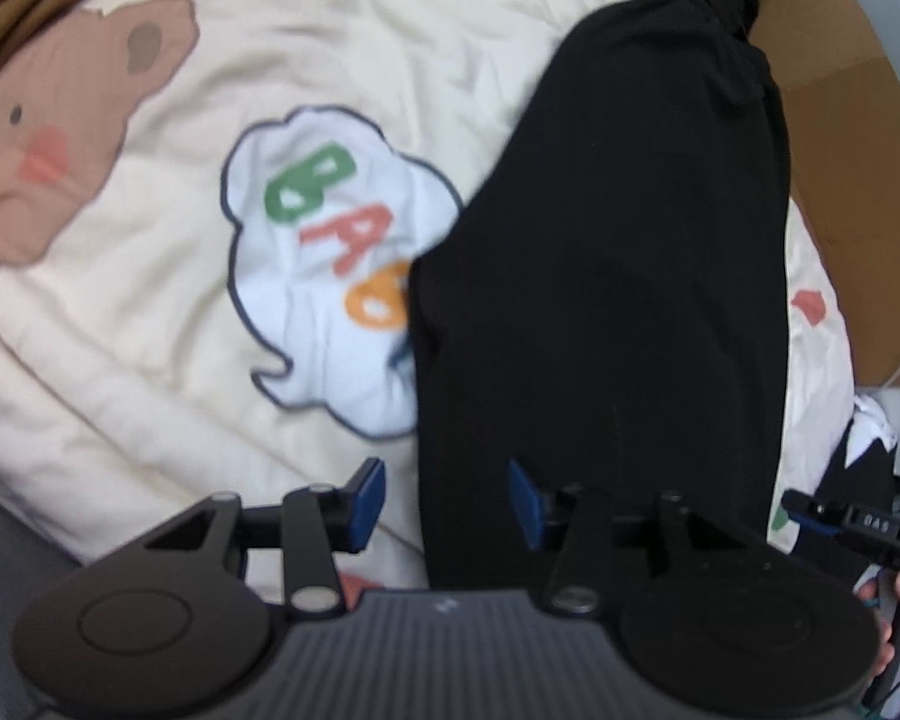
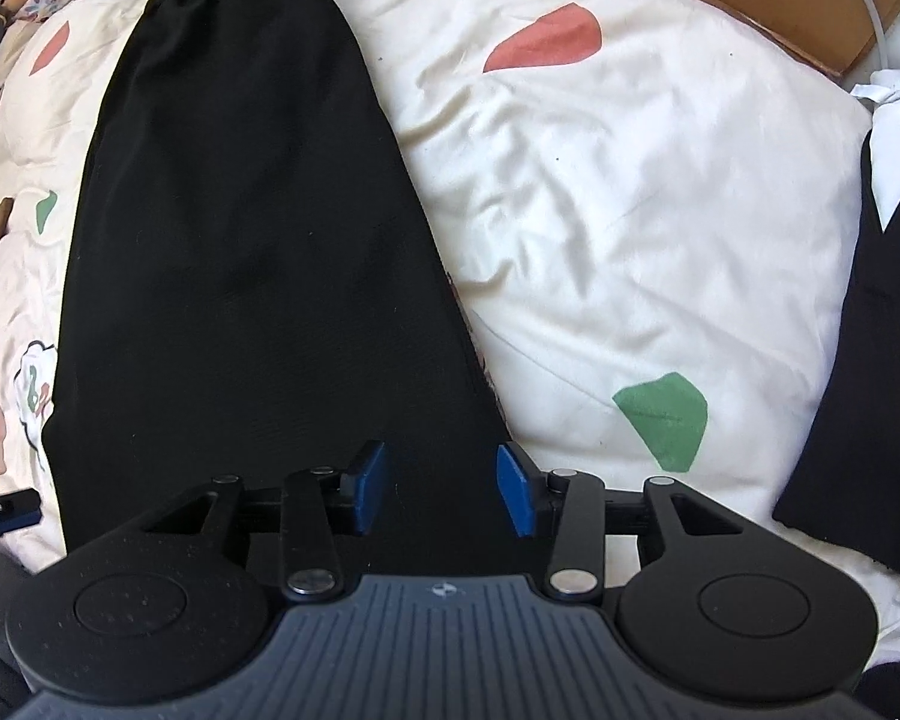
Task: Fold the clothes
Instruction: 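Move both open grippers along the black pants toward the leg hems, then close the left gripper on the pants hem while the right gripper closes beside it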
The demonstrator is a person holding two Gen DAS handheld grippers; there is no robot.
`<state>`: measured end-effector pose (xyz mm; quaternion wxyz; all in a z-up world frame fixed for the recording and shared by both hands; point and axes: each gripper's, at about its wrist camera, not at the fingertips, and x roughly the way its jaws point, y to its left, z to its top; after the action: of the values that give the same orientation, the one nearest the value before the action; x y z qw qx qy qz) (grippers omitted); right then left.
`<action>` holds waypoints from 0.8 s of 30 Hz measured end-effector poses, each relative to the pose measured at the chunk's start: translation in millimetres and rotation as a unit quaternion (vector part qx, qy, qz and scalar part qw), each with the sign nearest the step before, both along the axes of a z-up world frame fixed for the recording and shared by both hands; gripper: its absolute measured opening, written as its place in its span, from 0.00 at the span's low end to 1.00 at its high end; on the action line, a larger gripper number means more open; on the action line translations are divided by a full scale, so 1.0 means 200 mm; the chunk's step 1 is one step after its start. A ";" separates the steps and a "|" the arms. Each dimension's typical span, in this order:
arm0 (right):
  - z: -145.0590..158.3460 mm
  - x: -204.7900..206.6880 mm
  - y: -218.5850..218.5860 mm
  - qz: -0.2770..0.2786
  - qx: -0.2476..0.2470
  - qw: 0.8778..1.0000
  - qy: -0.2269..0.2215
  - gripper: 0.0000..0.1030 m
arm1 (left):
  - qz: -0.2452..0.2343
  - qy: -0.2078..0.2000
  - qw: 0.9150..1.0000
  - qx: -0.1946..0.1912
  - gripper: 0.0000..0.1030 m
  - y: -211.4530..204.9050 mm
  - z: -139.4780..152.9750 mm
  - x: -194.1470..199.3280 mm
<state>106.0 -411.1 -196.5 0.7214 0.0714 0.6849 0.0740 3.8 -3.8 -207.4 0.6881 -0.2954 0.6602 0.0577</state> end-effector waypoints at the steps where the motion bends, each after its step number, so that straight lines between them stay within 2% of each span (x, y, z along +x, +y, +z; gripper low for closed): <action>1: 0.01 -0.01 0.00 0.001 0.002 1.000 0.000 0.45 | -0.001 0.002 1.000 -0.002 0.45 -0.02 0.00 -0.01; 7: -0.02 -0.02 -0.01 0.002 0.010 1.000 0.011 0.45 | -0.015 0.013 1.000 0.003 0.32 -0.09 -0.03 -0.08; 9: -0.05 -0.02 0.00 0.000 0.011 1.000 0.019 0.45 | -0.008 0.022 1.000 -0.009 0.27 -0.09 -0.05 -0.11; 18: -0.12 -0.02 -0.01 -0.004 0.028 0.999 0.027 0.45 | -0.018 0.034 0.999 -0.023 0.25 -0.14 -0.09 -0.14; 24: -0.13 -0.04 -0.05 -0.011 0.027 0.999 0.032 0.45 | -0.029 0.046 0.998 -0.019 0.26 -0.17 -0.13 -0.15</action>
<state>98.0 -420.7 -221.9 0.6975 0.1005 0.7048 0.0817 -27.0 -36.9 -234.2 0.6527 -0.2862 0.7004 0.0385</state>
